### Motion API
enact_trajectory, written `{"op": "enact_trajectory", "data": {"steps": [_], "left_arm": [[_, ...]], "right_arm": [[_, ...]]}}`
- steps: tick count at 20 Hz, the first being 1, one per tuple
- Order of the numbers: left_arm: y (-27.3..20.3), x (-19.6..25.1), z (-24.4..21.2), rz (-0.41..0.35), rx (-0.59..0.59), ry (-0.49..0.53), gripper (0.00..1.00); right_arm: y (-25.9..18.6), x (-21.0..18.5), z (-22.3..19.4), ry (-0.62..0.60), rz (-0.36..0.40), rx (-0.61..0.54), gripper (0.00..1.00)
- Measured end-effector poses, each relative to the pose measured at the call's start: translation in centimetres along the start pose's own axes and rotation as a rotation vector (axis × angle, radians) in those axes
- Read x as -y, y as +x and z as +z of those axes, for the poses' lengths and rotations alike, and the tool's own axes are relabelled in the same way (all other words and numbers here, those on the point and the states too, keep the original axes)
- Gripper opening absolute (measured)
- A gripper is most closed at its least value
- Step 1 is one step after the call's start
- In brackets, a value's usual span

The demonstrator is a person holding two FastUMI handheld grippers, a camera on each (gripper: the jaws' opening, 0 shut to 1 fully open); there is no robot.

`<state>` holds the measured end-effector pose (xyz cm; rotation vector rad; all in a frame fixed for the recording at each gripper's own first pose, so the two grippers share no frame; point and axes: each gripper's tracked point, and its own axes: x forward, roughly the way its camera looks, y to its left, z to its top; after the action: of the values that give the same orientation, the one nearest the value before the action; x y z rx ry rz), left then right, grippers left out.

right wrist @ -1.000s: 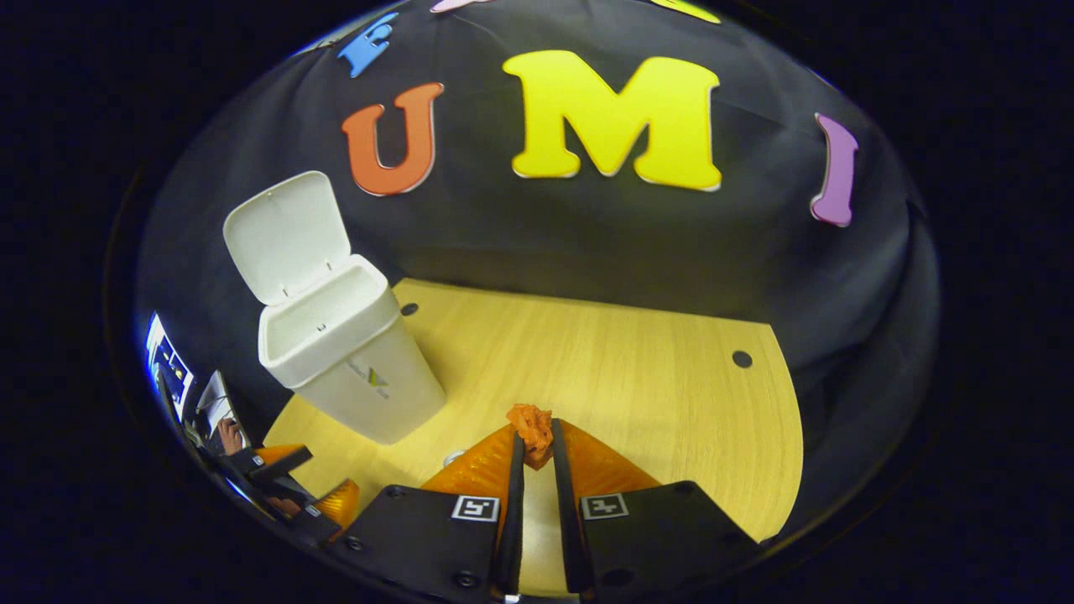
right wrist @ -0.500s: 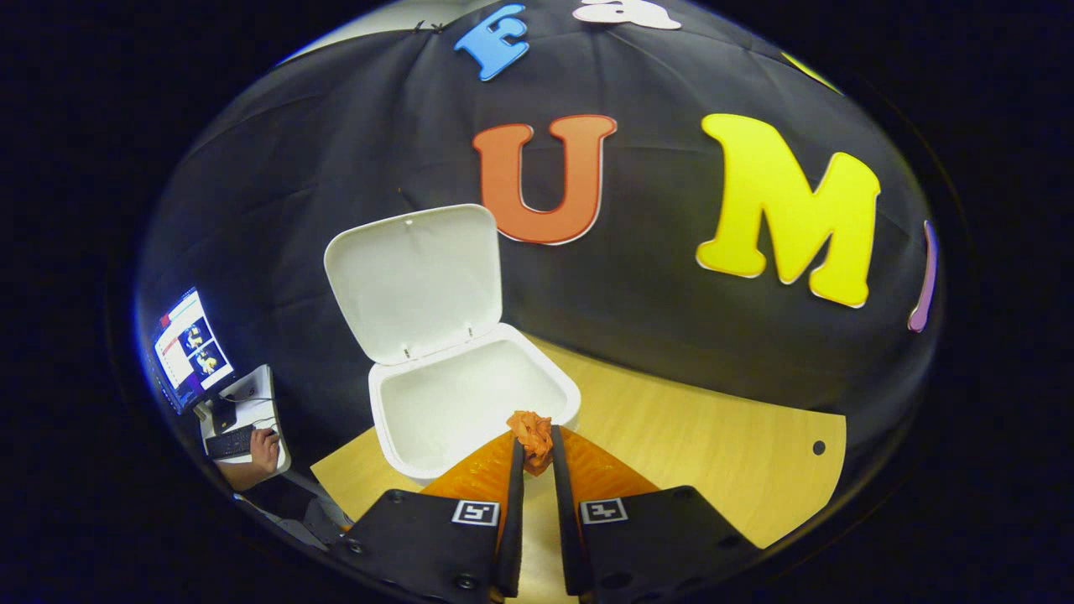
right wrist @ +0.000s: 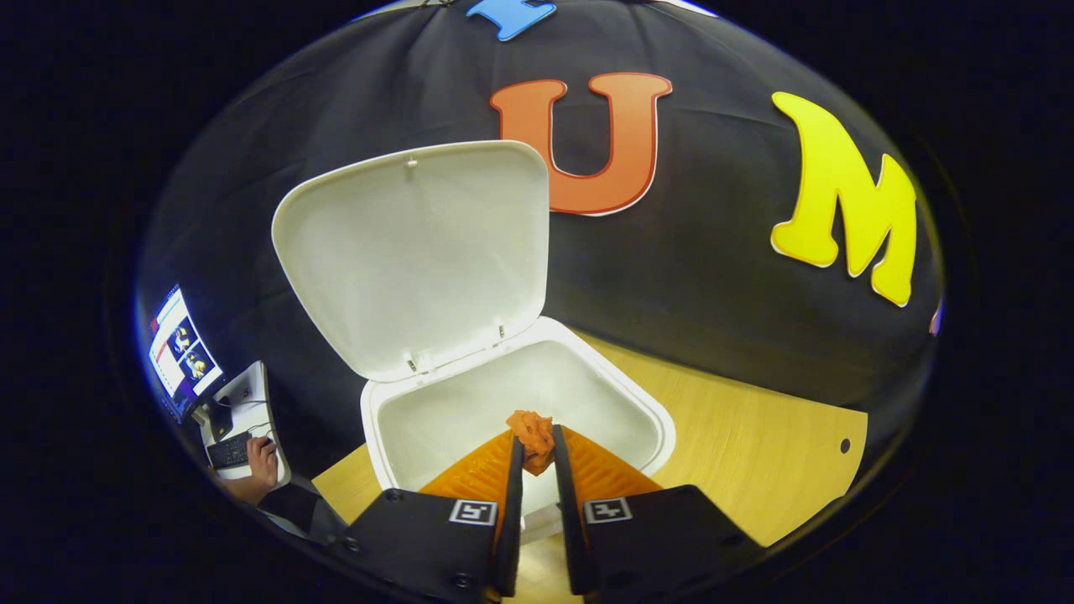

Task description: Press the lid of the desktop garbage bin to open it, pick up the crumpled paper on the desktop and throw it into the bin, then pick up the pop can on the desktop and drop it into the bin, and finally close the garbage bin lid.

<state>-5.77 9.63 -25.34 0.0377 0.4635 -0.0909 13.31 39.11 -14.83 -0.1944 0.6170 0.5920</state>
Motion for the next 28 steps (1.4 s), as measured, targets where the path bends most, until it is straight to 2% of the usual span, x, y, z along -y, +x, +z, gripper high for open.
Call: {"op": "enact_trajectory", "data": {"steps": [1,3,4,7,8,9,10,14,17,21,25,28], "left_arm": [[0.2,-0.2,-0.1,0.004,-0.004,-0.005,1.00],[0.3,0.2,0.0,-0.008,-0.007,-0.002,1.00],[0.4,0.3,0.1,-0.011,-0.002,0.005,1.00],[0.9,0.6,0.5,-0.020,0.004,0.032,1.00],[1.1,0.9,0.4,-0.030,-0.004,0.033,1.00],[1.2,1.2,0.4,-0.036,-0.009,0.030,1.00],[1.3,1.4,0.6,-0.042,-0.006,0.028,1.00],[2.4,2.4,1.0,-0.070,-0.001,0.052,1.00],[3.8,4.9,1.0,-0.144,-0.001,0.090,1.00],[6.5,10.1,-0.5,-0.242,-0.016,0.145,1.00],[9.9,15.0,-2.3,-0.299,-0.014,0.221,1.00],[11.7,17.3,-3.4,-0.336,-0.043,0.232,1.00]], "right_arm": [[0.2,-0.1,-0.3,-0.001,0.004,-0.006,0.31],[0.4,0.1,-0.6,-0.002,0.006,-0.016,0.32],[0.3,0.1,-0.6,0.006,0.010,-0.017,0.41],[0.2,0.1,0.1,0.046,0.033,0.012,0.58],[-0.1,0.3,0.4,0.059,0.033,0.022,0.72],[-0.6,1.0,0.5,0.071,0.022,0.031,0.73],[-1.1,1.5,0.7,0.087,0.023,0.040,0.79],[-4.2,4.0,0.3,0.162,0.019,0.058,0.80],[-7.6,7.2,-0.9,0.184,-0.016,0.069,0.80],[-11.9,13.2,-3.5,0.198,-0.122,0.081,0.80],[-15.9,19.6,-6.4,0.205,-0.260,0.081,0.80],[-18.3,22.9,-9.0,0.248,-0.328,0.056,0.80]]}}
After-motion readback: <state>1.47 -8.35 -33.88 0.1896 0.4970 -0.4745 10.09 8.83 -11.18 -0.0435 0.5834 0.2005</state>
